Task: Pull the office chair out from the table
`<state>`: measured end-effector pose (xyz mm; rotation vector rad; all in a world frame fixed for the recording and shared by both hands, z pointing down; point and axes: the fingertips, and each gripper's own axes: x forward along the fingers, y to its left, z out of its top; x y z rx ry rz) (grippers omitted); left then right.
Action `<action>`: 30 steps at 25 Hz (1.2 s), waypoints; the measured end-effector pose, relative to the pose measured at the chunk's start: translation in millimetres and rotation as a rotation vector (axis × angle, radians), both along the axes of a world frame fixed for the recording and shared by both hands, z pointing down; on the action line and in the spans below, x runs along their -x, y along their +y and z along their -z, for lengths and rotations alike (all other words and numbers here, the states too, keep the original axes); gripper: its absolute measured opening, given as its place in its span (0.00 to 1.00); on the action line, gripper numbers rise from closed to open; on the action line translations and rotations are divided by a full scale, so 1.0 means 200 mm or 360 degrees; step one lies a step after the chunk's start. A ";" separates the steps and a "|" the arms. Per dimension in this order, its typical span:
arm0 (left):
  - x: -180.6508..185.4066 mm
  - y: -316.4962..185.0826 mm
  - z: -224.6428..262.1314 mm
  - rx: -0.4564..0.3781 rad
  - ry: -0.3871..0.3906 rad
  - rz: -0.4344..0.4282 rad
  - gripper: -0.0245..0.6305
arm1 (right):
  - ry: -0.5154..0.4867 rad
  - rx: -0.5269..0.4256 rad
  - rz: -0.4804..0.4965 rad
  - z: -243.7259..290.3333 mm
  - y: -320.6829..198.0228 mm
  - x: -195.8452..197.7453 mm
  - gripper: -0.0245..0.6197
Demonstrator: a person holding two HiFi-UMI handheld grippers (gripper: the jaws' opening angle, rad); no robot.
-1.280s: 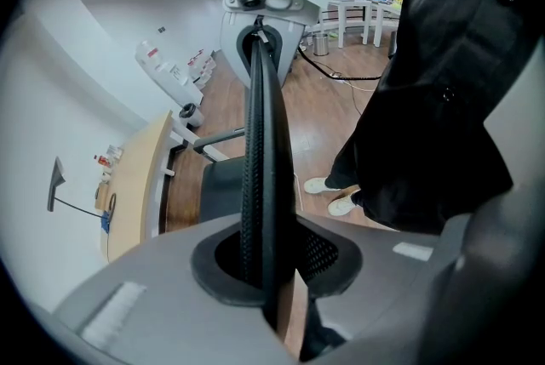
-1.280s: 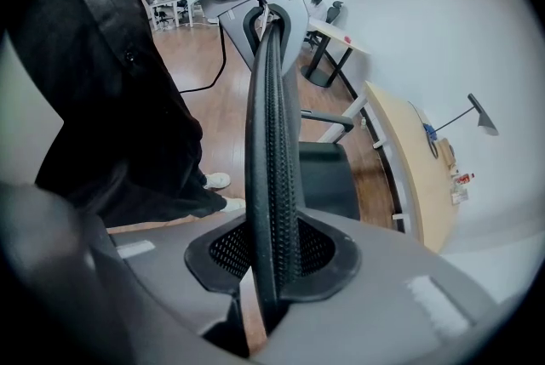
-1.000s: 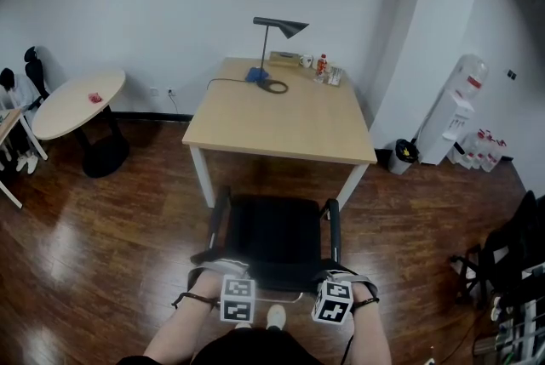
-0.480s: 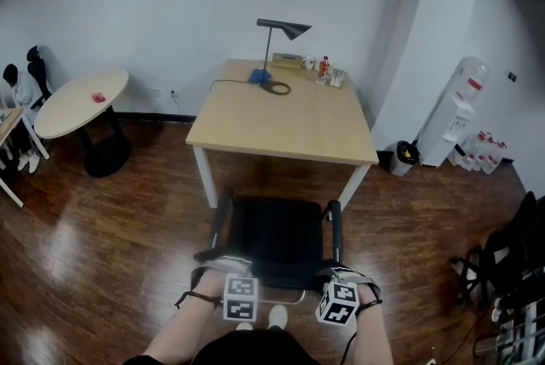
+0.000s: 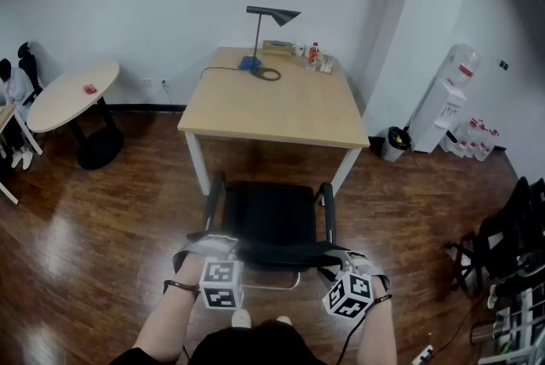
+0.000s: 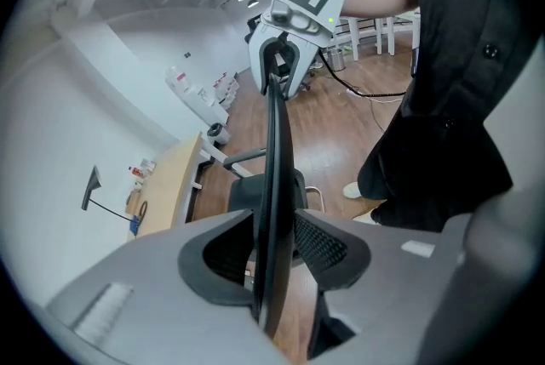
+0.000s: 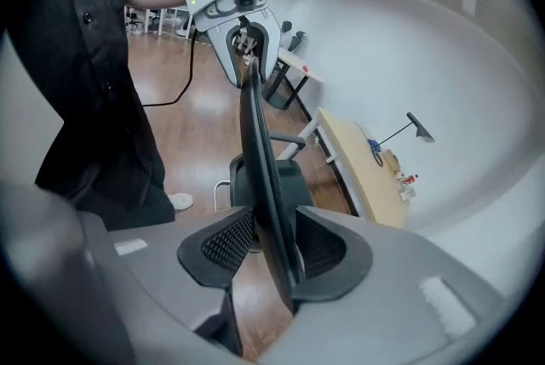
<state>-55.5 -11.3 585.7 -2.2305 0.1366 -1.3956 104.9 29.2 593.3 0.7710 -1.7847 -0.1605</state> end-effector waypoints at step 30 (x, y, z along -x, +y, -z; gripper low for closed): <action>-0.17 0.78 0.59 -0.0204 0.1638 0.1084 0.04 | -0.0927 -0.0701 -0.0137 0.43 0.65 -0.24 0.09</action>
